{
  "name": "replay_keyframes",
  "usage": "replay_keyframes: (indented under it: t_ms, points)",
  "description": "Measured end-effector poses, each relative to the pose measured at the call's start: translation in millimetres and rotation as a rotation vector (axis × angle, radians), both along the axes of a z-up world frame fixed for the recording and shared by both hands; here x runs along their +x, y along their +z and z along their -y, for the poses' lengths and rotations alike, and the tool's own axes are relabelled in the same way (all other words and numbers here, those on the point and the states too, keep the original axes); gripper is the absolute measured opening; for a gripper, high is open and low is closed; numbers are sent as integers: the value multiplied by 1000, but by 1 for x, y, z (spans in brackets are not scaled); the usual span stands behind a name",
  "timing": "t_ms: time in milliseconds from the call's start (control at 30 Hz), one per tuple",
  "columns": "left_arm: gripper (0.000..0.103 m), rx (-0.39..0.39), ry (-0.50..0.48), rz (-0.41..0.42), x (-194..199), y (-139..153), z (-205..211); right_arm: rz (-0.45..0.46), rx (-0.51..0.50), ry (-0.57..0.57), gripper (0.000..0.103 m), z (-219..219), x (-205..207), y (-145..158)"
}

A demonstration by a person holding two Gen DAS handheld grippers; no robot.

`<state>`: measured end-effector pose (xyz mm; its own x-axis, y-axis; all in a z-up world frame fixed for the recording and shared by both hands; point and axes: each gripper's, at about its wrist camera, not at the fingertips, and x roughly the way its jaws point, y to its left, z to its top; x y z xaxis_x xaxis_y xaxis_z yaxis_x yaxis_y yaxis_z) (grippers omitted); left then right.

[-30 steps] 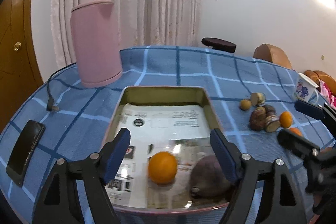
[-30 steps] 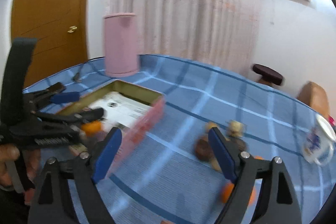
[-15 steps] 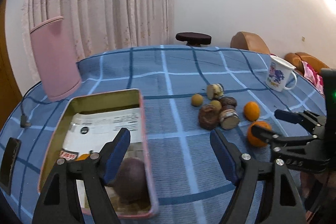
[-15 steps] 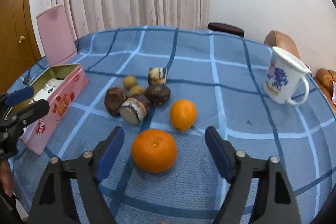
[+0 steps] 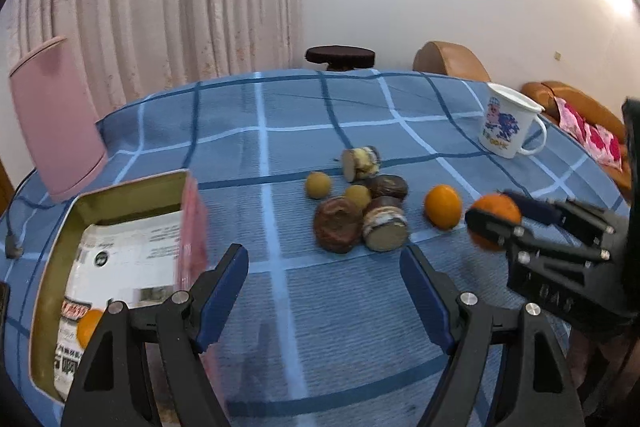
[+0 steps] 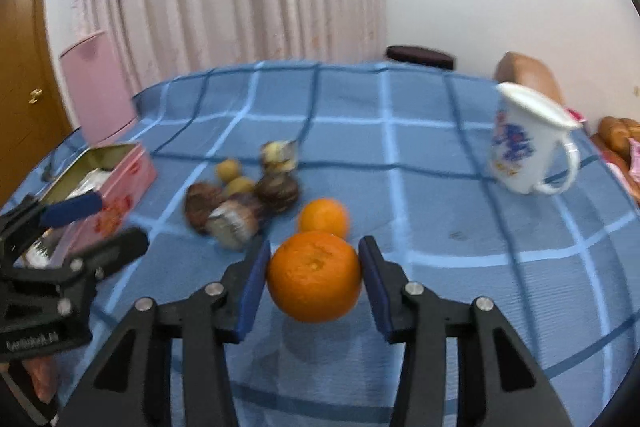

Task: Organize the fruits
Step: 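Grasp another orange with the right tool while the left tool grasps a brown round fruit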

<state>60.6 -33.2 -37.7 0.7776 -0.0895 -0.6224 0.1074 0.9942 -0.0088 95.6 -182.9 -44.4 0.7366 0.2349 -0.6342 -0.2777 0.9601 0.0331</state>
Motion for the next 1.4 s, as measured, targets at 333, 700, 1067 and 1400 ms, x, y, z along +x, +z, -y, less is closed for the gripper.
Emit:
replay_keyframes:
  t_ms: [333,700,1067,1400]
  points:
    - [79,-8,93,-33,46,-6,-6,4,7,19,49,2,0,1]
    - [51,-122,13,-184,72,-30,-3,-30,9,37,49,-1,5,-4]
    - [39,-138,4,-109,45,-19,-9,-6,23,38,49,1,1,-1]
    - [39,-122,-5,5,27,-5,-3,42,41,65,49,3,-6,4]
